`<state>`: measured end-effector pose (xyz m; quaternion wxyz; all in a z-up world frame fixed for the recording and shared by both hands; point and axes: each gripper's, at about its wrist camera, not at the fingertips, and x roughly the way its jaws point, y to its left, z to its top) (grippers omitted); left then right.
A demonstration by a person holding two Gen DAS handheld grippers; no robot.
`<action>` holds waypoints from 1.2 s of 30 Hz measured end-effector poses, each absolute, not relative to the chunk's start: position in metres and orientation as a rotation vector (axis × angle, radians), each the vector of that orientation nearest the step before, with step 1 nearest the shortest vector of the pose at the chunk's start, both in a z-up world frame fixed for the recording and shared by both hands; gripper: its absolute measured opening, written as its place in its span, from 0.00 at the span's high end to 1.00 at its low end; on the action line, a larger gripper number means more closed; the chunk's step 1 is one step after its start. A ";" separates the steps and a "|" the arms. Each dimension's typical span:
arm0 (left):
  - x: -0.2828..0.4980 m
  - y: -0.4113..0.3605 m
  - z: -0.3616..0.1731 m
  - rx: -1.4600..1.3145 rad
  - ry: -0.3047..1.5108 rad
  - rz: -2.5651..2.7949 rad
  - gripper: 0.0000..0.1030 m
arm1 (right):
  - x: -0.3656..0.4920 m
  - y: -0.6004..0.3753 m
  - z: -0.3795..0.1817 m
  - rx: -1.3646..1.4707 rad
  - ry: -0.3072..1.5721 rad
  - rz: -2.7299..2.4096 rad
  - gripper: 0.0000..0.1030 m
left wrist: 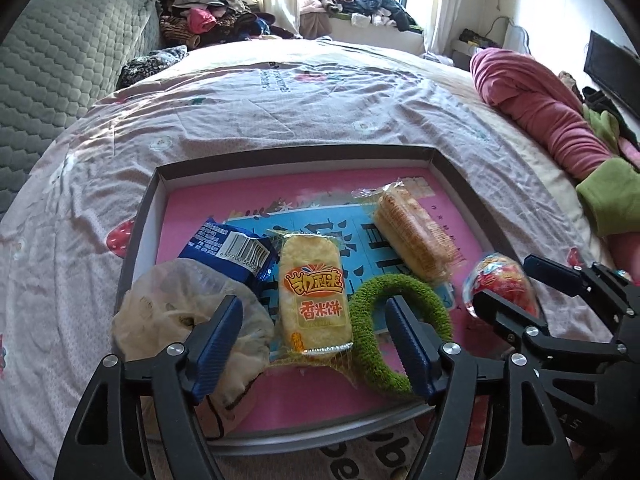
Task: Organize objects
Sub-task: 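Open the left tool over the tray while the right tool releases the red candy bag, then withdraw both tools from the tray toward the two walnuts on the sheet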
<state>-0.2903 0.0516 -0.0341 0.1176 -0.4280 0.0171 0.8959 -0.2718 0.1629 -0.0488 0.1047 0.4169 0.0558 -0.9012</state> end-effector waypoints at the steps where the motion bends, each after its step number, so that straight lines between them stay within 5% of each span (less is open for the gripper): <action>1: -0.288 0.051 -0.032 -1.248 0.050 2.624 0.27 | -0.272 0.163 -0.048 1.231 0.167 -2.656 0.35; 27: -0.240 0.021 0.023 -1.255 -0.008 2.673 0.24 | -0.226 0.160 0.026 1.103 0.164 -2.705 0.25; 36: -0.210 0.021 0.057 -1.201 -0.003 2.672 0.15 | -0.198 0.164 0.062 1.038 0.119 -2.714 0.24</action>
